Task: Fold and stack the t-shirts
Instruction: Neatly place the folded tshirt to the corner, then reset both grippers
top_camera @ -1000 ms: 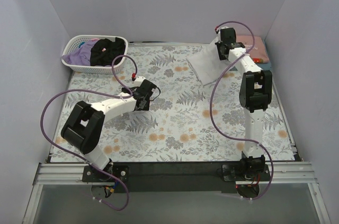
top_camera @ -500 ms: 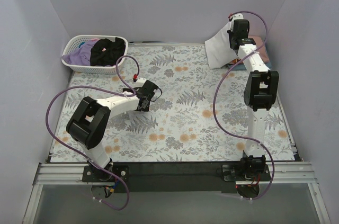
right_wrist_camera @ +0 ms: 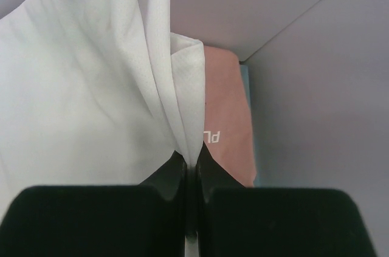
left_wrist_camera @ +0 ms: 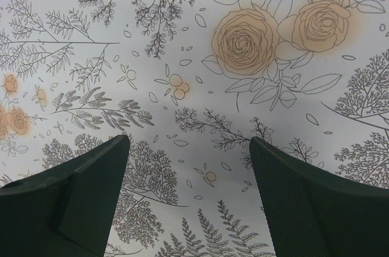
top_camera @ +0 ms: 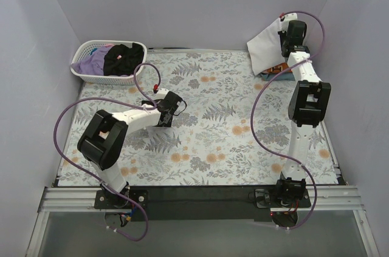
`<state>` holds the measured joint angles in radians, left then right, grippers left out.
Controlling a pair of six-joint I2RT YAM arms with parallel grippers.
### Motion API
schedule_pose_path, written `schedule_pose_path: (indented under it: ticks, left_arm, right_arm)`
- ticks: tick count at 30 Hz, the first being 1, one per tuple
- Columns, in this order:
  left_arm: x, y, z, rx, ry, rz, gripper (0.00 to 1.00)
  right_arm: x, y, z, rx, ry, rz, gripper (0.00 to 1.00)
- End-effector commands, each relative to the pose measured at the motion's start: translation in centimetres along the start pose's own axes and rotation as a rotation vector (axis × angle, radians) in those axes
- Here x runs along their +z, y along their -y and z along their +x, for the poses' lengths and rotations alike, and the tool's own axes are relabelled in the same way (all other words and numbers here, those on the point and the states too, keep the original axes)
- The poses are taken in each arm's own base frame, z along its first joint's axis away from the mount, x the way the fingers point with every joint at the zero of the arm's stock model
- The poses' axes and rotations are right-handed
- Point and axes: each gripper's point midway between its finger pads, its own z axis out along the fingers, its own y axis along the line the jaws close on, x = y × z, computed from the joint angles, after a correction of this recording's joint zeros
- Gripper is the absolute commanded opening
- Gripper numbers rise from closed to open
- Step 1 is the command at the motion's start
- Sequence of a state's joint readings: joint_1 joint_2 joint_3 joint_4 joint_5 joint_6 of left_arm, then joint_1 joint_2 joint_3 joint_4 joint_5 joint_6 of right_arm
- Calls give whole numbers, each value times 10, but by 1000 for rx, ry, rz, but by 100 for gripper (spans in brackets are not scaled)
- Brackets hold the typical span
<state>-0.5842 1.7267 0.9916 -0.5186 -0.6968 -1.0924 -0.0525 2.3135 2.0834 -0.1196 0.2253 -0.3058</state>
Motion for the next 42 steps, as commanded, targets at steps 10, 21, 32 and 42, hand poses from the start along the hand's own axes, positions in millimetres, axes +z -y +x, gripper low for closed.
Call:
schedule_pose_path:
  ticks: [10, 21, 32, 42]
  left_arm:
    - [10, 4, 7, 21, -35, -14, 80]
    - [10, 5, 8, 24, -41, -15, 79]
    - [-8, -2, -14, -42, 16, 8, 79]
    - [-72, -36, -71, -272, 229, 102, 81]
  right_arm:
    - [39, 44, -7, -71, 130, 171, 7]
    - [41, 70, 20, -32, 72, 332, 31]
    - [-45, 73, -28, 146, 143, 343, 68]
    - [-239, 40, -47, 432, 166, 71, 84]
